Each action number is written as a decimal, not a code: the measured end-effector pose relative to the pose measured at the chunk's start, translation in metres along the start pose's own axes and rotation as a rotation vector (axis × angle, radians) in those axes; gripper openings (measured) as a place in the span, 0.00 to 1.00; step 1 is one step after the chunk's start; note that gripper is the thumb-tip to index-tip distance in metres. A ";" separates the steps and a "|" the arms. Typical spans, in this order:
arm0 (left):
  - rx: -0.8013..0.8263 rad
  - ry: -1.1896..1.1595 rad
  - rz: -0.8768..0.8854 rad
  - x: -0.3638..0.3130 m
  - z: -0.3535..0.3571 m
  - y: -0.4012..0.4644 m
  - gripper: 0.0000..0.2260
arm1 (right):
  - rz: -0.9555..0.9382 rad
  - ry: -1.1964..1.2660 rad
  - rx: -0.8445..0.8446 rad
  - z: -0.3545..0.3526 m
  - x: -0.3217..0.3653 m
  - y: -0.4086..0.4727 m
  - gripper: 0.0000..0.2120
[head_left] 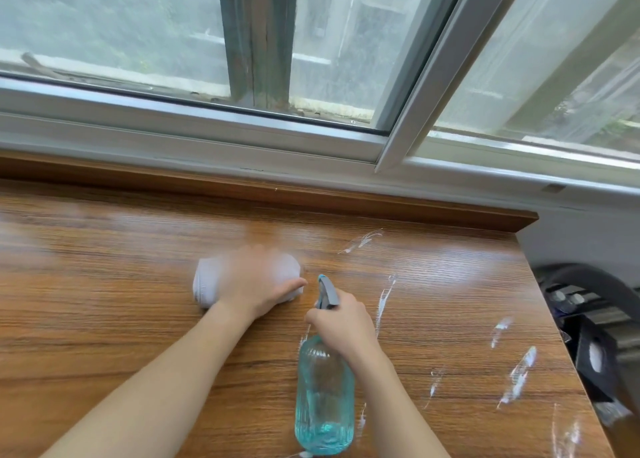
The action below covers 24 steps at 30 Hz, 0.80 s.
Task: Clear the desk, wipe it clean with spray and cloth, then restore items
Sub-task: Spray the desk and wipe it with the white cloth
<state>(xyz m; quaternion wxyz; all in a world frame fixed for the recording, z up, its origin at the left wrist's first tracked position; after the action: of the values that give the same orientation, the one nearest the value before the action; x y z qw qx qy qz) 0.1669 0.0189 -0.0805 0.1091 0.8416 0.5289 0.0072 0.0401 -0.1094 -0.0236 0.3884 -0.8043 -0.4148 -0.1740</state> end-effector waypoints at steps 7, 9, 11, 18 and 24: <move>0.044 0.034 0.013 -0.009 0.006 0.042 0.35 | -0.001 0.006 0.023 0.004 0.002 0.012 0.05; 0.067 0.065 0.013 -0.015 0.009 0.060 0.38 | 0.013 0.039 0.018 0.006 -0.003 0.012 0.07; 0.064 0.100 0.023 -0.019 0.010 0.075 0.38 | 0.017 0.078 0.017 0.007 -0.007 0.009 0.09; 0.088 0.114 0.018 -0.024 0.011 0.083 0.37 | -0.021 0.172 -0.009 0.003 -0.014 -0.005 0.11; 0.102 0.050 -0.004 -0.022 0.000 0.020 0.39 | -0.100 0.113 -0.020 0.001 -0.014 -0.024 0.08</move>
<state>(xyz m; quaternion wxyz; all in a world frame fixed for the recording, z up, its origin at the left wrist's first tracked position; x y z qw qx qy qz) 0.1749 -0.0086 -0.0748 0.0528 0.8447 0.5327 0.0012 0.0123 -0.1074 -0.0213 0.3938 -0.7753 -0.4302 -0.2425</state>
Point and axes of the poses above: each hand's wrist, its own y-axis towards the middle knuckle, its own z-axis out of the palm, x = y × z, the point moved 6 cm from there along y, towards the middle knuckle, and after that the axes turned 6 degrees about -z, right-handed, at the moved point
